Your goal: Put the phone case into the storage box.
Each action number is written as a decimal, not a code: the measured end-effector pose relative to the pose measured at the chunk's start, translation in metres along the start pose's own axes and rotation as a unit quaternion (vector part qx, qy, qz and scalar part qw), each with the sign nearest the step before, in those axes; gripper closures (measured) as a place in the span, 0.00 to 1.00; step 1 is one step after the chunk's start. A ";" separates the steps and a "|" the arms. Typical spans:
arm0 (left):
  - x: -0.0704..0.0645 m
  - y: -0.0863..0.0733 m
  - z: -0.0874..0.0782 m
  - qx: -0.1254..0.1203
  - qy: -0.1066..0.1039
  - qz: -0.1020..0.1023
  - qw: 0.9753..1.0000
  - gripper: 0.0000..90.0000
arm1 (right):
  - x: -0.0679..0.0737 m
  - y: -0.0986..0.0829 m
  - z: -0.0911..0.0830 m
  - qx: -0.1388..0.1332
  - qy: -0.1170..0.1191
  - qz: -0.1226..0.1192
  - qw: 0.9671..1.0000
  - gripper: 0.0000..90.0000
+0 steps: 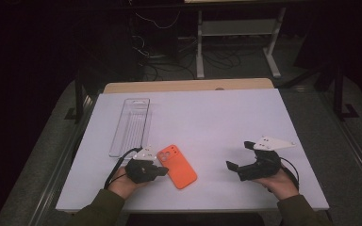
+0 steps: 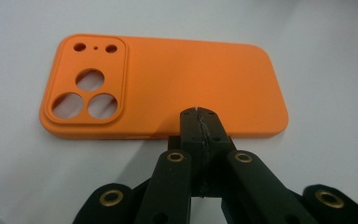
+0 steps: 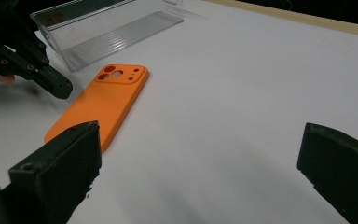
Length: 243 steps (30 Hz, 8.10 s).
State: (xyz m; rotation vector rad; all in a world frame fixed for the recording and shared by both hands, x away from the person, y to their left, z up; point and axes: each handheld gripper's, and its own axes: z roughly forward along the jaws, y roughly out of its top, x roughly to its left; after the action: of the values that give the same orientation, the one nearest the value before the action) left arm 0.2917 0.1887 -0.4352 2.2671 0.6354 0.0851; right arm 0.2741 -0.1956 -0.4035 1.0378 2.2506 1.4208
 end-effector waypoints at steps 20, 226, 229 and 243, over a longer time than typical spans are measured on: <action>0.000 0.012 0.019 0.006 -0.008 -0.003 1.000 1.00 | -0.001 -0.001 -0.001 0.000 -0.003 0.003 1.000 0.00; 0.002 0.037 0.005 -0.142 -0.037 0.017 0.989 0.00 | -0.014 0.032 0.034 0.027 0.003 -0.010 1.000 0.00; 0.001 0.037 0.005 -0.144 -0.038 0.013 0.989 0.00 | -0.014 0.034 0.037 0.031 0.005 -0.010 0.999 0.00; 0.002 0.037 0.004 -0.144 -0.038 0.014 0.989 0.00 | -0.017 0.046 0.049 0.042 0.008 -0.011 0.999 0.00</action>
State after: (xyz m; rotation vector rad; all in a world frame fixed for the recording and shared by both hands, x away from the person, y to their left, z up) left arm 0.3104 0.1651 -0.4127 1.9905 0.5157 0.0971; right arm 0.3339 -0.1627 -0.3887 1.0258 2.3448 1.3406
